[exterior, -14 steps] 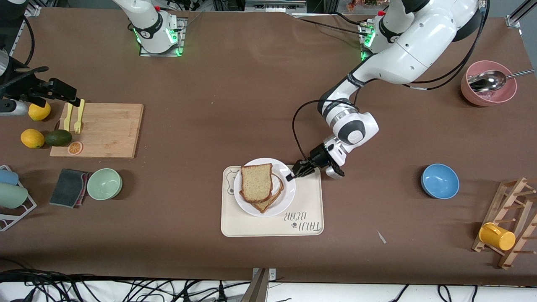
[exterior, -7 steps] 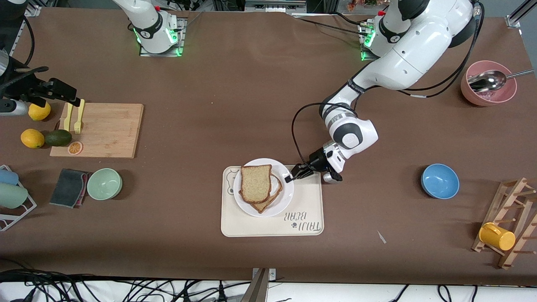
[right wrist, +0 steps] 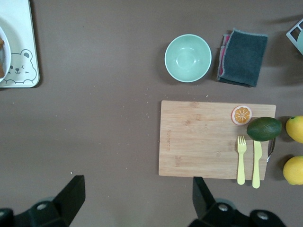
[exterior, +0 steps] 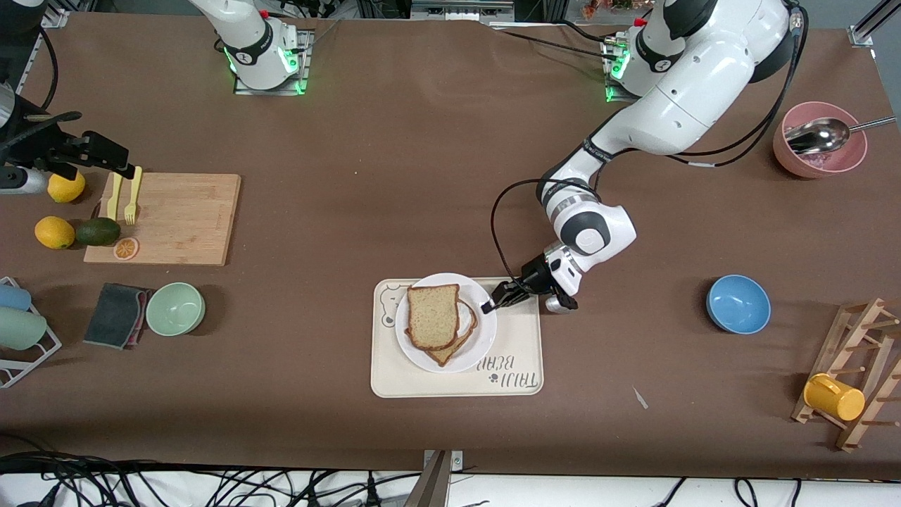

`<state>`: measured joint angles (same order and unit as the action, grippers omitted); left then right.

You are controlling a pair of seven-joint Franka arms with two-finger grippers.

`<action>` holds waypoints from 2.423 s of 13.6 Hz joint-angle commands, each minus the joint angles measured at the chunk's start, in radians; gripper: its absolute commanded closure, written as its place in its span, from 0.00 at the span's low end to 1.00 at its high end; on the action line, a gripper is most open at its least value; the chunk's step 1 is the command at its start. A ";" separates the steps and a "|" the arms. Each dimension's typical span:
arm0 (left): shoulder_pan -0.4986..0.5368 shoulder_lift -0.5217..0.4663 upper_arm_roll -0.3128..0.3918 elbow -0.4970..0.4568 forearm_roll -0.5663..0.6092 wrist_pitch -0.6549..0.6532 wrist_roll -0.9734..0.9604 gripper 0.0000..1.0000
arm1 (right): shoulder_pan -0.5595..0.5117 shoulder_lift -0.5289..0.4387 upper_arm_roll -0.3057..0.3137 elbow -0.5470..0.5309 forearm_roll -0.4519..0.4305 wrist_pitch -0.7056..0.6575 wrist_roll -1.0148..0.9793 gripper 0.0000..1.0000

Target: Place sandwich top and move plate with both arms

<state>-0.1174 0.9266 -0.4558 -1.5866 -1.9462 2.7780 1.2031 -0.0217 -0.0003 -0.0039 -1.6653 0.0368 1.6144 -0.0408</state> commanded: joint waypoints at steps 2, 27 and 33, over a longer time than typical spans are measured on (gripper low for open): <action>-0.001 0.003 0.005 0.025 0.026 0.005 -0.028 0.66 | 0.002 -0.009 0.001 0.004 0.000 -0.013 0.010 0.00; 0.309 -0.212 0.009 0.028 1.336 -0.489 -1.221 0.01 | 0.002 -0.009 0.001 0.004 0.002 -0.014 0.010 0.00; 0.441 -0.368 0.020 0.034 1.709 -0.727 -1.321 0.00 | 0.003 -0.009 0.001 0.004 0.002 -0.014 0.010 0.00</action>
<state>0.3105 0.6349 -0.4422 -1.5335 -0.3375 2.1082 -0.0648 -0.0217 -0.0003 -0.0039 -1.6650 0.0369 1.6134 -0.0408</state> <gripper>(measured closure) 0.000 0.000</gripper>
